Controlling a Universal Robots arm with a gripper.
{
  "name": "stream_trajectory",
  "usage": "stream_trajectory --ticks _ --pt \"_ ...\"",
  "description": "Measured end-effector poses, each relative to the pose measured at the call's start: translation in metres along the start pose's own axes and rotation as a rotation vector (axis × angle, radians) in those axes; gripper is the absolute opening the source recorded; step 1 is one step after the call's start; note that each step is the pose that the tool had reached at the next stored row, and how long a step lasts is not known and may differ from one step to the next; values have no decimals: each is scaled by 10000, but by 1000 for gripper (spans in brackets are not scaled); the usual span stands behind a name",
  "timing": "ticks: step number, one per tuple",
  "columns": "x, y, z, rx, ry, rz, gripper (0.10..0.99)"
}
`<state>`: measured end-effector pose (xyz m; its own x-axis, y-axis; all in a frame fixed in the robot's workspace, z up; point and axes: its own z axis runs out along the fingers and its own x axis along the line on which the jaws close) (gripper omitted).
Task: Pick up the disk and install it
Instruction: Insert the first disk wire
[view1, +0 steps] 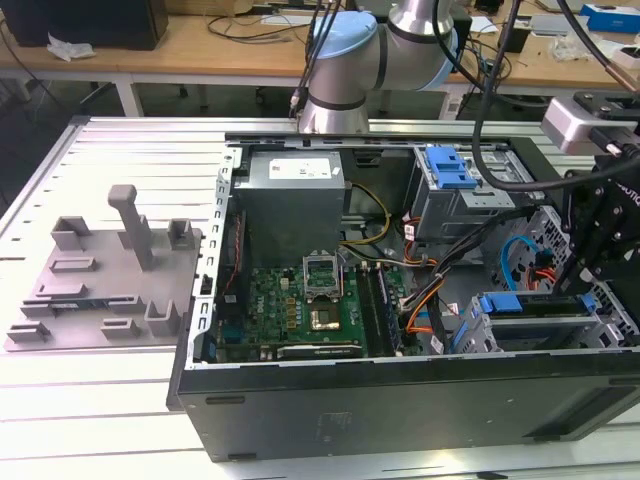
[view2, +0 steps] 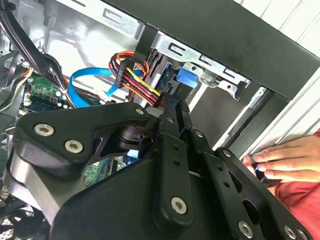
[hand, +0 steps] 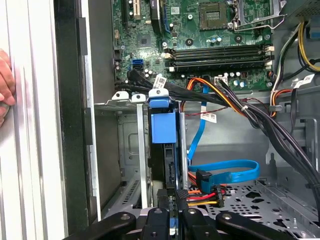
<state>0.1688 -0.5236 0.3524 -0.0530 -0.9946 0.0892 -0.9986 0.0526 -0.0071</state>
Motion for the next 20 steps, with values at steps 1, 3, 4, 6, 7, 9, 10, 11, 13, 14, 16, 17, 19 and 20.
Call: stream_trajectory --ticks 1,3,4,6,7,9,10,11,13,14,16,17,19,20 --pt "-10 1 -1 0 -1 1 165" --pt "-27 2 -2 -1 -1 1 165" --pt "-28 2 -2 0 -1 0 165" --pt "-31 2 -2 0 -1 0 165" --pt "-32 2 -2 -1 -1 0 165" --pt "-34 2 -3 0 0 0 165" --pt "-34 2 -2 -1 0 0 165" --pt "-32 2 -1 -1 -1 0 165" --pt "-24 1 1 -1 -1 0 165" --pt "-16 1 2 0 1 -1 165" --pt "-13 1 4 -1 -3 0 165" --pt "-13 1 4 -1 -1 0 165" --pt "-12 1 4 0 0 0 165" --pt "-12 1 4 0 0 0 165"
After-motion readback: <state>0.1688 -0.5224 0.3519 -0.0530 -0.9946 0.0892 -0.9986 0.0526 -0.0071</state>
